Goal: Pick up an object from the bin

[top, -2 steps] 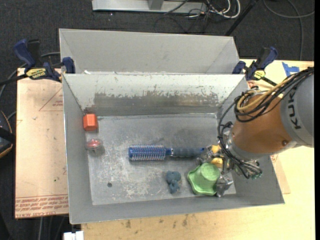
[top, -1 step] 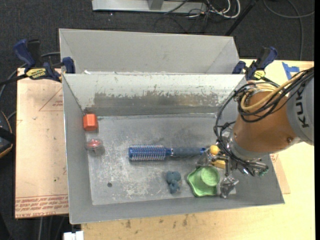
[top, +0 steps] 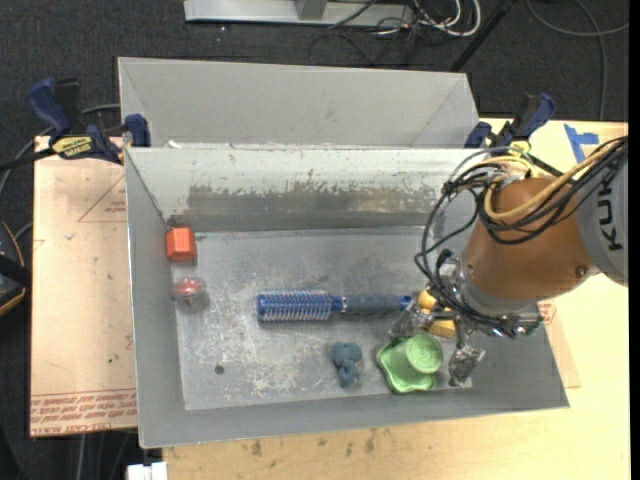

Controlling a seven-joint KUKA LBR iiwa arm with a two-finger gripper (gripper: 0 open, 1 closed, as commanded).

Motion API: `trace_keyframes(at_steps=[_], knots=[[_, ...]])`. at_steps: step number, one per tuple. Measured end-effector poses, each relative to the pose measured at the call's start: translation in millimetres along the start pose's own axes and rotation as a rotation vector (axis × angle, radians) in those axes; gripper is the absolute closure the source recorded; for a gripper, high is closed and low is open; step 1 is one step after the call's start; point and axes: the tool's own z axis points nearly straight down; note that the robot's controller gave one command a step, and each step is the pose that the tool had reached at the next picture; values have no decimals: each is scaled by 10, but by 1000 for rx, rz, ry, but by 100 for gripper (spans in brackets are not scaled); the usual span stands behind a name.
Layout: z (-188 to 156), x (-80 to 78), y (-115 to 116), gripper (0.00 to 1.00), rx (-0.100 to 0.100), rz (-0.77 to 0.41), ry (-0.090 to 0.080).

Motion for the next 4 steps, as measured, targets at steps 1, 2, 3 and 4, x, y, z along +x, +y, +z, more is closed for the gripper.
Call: trace_keyframes(at_steps=[1,2,3,4], knots=[[255,-61,-1,0,14,-418,-10],[245,251,-181,0,11,-429,-19],[235,255,-189,100,11,-424,-20],[-484,227,-199,100,4,-421,-2]])
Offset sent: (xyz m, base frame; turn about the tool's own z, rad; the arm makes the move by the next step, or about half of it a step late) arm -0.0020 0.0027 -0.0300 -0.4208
